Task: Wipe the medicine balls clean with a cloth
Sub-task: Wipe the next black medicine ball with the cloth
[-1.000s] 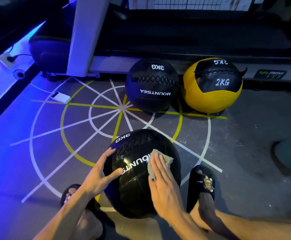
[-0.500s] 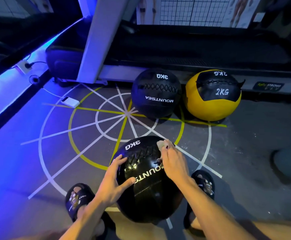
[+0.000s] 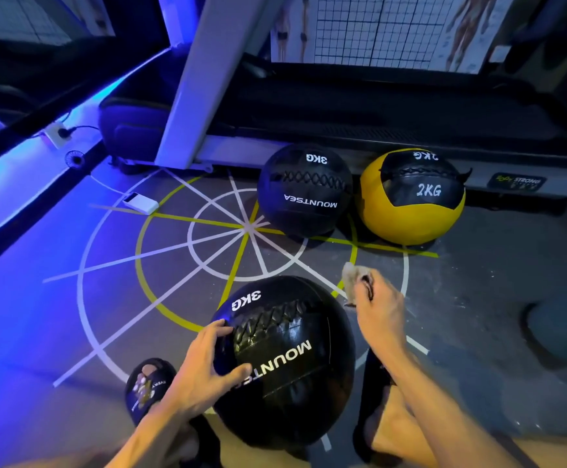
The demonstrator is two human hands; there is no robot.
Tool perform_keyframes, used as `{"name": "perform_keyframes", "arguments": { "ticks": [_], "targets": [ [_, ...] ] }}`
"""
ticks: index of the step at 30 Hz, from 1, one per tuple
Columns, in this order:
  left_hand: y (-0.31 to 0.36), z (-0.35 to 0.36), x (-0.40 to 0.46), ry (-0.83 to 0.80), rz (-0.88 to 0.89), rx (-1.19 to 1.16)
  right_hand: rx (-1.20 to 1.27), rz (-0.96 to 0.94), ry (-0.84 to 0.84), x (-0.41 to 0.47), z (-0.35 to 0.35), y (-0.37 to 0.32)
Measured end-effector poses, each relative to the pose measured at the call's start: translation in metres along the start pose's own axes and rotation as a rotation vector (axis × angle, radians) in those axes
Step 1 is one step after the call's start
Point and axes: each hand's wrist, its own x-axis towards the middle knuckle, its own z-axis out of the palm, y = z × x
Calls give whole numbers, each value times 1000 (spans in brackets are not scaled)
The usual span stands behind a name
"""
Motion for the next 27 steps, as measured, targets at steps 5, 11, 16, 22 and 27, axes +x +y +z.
{"name": "perform_keyframes", "arguments": {
  "ticks": [5, 11, 16, 22, 27],
  "targets": [
    [47, 20, 16, 133, 91, 152, -311, -456, -570, -10, 28, -9],
    [47, 36, 26, 129, 54, 195, -554, -655, -641, 6, 34, -2],
    [44, 38, 25, 143, 49, 183, -609, -866, -727, 30, 33, 14],
    [44, 42, 23, 129, 38, 177, -524, -826, -768, 21, 22, 24],
    [39, 39, 14, 122, 25, 150, -262, -529, -512, 30, 15, 0]
  ]
}}
